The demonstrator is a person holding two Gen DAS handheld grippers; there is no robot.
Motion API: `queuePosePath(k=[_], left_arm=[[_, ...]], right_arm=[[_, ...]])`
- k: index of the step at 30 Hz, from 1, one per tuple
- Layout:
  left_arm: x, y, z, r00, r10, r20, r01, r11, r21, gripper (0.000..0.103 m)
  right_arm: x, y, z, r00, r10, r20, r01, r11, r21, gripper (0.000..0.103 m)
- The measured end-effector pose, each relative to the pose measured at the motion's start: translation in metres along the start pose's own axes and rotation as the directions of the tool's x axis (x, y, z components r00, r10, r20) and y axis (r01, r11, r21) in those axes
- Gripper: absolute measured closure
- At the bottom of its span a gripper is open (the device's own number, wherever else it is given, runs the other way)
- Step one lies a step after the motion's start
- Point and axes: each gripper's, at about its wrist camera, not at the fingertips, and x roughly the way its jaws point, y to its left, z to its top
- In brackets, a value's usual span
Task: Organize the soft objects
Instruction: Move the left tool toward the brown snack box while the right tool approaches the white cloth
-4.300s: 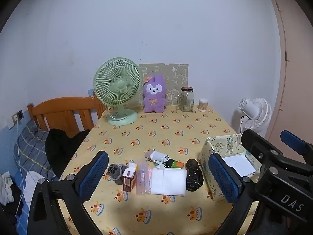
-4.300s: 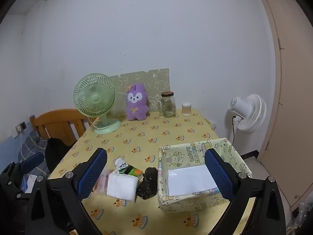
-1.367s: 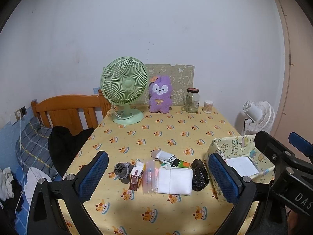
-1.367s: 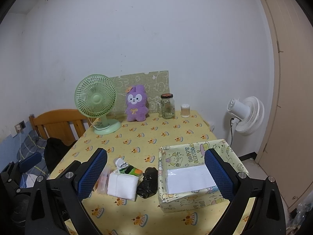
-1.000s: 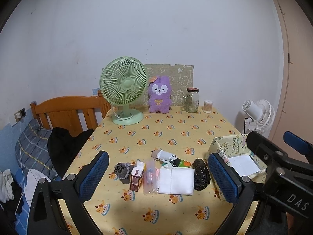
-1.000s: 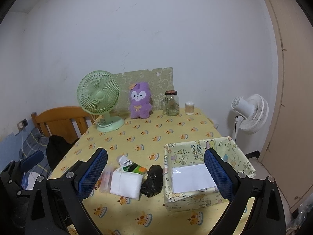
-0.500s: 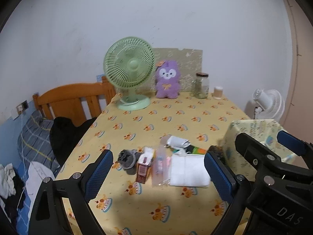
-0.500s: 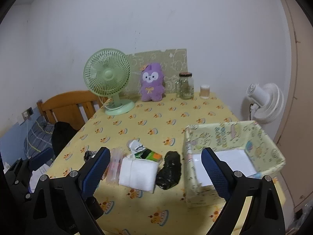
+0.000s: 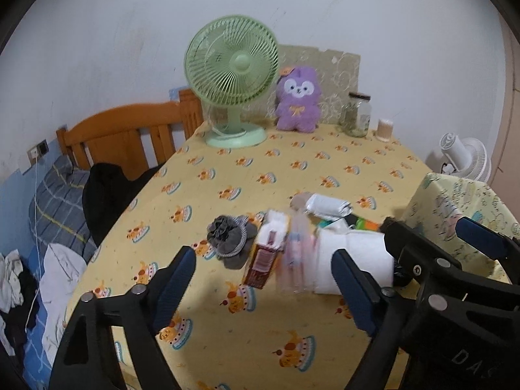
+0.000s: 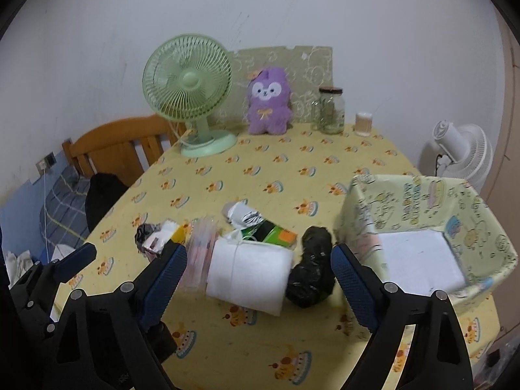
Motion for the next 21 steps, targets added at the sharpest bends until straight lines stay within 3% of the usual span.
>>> queuePosePath(k=[9,17,21], left_arm=[[0.021,0.009,-0.006,0.999,0.007,-0.036,-0.007,1.000,-0.002,0.027],[0.046,0.002,-0.011,0.996,0.007,-0.090,-0.005,1.000,0.028,0.057],[0.057,-0.002,-0.014,0.993,-0.008,-0.118,0.012,0.999,0.035,0.062]], right_arm=[[0.030,0.017,-0.002,0.998,0.004,-0.058,-0.005,0.999,-0.032,0.013],[0.057,0.017,-0.006,0.991,-0.015,-0.130,0.011,0.999,-0.033,0.020],[0.070,0.016,-0.008,0.986,-0.023,-0.167,0.016,0.999,-0.041,0.024]])
